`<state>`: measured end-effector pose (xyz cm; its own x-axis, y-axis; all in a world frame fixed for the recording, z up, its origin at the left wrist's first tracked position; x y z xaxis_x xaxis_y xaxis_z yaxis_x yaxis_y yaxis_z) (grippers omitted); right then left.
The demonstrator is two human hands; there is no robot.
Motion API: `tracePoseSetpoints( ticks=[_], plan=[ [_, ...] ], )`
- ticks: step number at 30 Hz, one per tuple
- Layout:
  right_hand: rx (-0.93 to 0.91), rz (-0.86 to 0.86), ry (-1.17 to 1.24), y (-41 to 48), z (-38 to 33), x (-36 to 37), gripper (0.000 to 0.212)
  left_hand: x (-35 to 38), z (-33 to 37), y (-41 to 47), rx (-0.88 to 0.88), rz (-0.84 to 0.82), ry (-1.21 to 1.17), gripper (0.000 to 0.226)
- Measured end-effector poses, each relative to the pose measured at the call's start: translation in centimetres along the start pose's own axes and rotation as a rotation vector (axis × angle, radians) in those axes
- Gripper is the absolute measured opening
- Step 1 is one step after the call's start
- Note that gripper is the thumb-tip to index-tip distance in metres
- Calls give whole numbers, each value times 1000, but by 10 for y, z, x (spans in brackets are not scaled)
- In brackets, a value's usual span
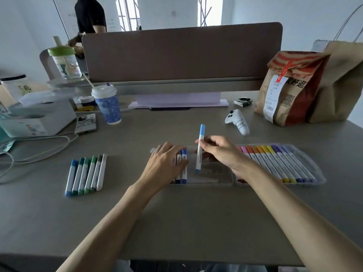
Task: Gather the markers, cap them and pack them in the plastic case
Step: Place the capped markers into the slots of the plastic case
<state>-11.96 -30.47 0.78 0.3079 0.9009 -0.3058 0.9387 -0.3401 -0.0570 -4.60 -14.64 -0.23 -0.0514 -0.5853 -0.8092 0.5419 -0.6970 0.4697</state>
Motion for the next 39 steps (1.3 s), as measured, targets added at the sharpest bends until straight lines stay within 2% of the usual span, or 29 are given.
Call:
tracePoseSetpoints(
  ticks=[3,9,13,16,25,32,39],
  plan=[
    [-1,6,8,0,0,0,23,4,0,1,50,-14,82,32],
    [15,46,23,2,6,5,20,7,-4,2,112,-21,59,24],
    [44,67,-109,0,6,14,24,-11,-8,-6,139,63,85,22],
    [59,182,-279,2,7,20,34,-18,-20,-9,98,69,108,24],
    [-115,219,-590,-1,-6,33,21,-14,-23,-10,34,24,71,26],
    [-204,251,-656,-3,-8,37,16,-11,-27,-9,25,9,76,27],
    [-288,251,-807,-8,-6,42,16,-10,-28,-11,16,70,2,23]
  ],
)
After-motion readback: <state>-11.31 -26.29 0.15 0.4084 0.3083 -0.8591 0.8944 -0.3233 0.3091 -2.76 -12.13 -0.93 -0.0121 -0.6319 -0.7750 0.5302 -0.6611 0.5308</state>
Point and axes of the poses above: each hand's wrist, its own y-axis towards the middle knuckle, its own x-axis out of the palm, z = x × y, the point moved 6 cm from there along y, towards the middle knuckle, and after that the axes turned 6 degrees about x, right-handed, at the moved point
